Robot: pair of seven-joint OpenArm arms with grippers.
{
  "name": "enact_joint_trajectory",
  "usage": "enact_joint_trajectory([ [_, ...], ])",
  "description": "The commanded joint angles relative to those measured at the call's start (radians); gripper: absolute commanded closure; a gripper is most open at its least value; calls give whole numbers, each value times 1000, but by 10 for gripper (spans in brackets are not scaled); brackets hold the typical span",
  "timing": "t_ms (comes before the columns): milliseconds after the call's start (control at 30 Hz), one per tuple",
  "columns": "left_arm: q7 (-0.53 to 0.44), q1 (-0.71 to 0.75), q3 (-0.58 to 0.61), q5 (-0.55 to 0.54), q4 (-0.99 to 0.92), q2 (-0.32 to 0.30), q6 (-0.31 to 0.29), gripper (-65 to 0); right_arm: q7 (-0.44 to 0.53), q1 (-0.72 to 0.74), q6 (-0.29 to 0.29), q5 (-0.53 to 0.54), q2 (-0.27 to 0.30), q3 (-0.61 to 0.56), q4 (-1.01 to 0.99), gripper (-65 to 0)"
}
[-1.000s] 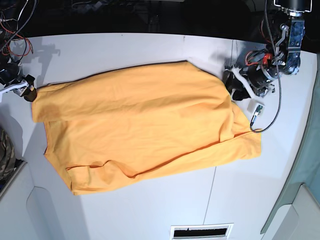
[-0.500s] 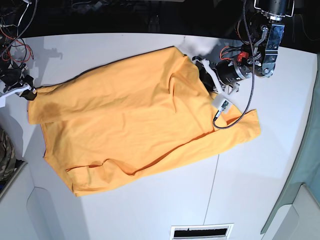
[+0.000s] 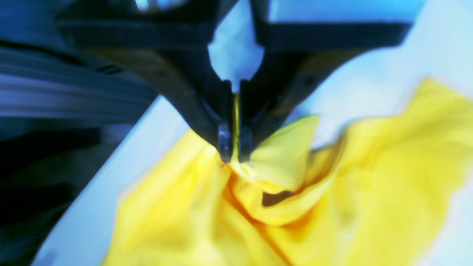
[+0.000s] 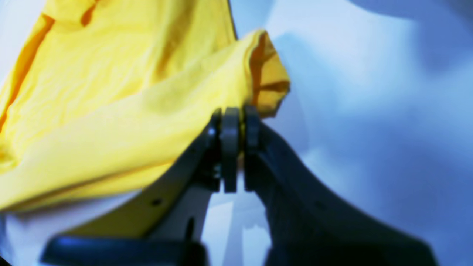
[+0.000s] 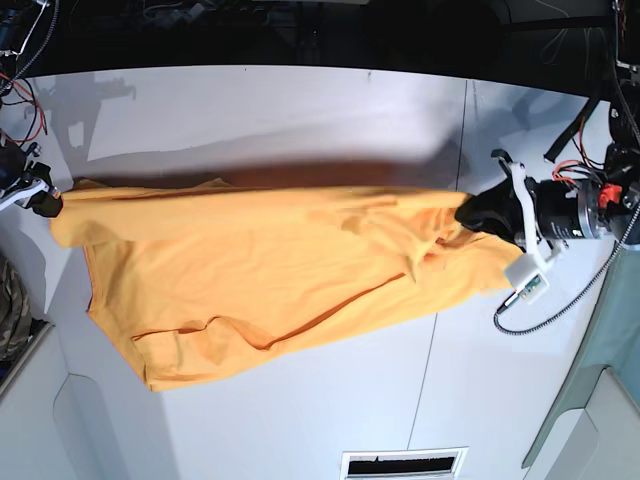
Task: Layout the t-shirt on the table in an organized manner, then fold the t-shirt properly
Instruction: 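Pull the shirt corner with the left gripper away from the right gripper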
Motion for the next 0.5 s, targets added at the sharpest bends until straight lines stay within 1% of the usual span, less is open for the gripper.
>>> enact_joint_trajectory([
  [0, 8, -15, -11, -2, 14, -42, -6, 0, 24, 11, -5, -11, 33, 7, 13, 0],
  [67, 13, -7, -11, -3, 13, -74, -6, 0, 24, 12, -4, -22, 32, 7, 10, 0],
  [133, 13, 26, -11, -13, 13, -92, -6, 0, 24, 11, -4, -22, 32, 7, 9, 0],
  [300, 50, 179, -11, -98, 14, -95, -6, 0, 8, 6, -5, -22, 32, 7, 9, 0],
  [467, 70, 318, -11, -102, 13, -95, -6, 0, -60, 5, -5, -21, 33, 7, 9, 0],
])
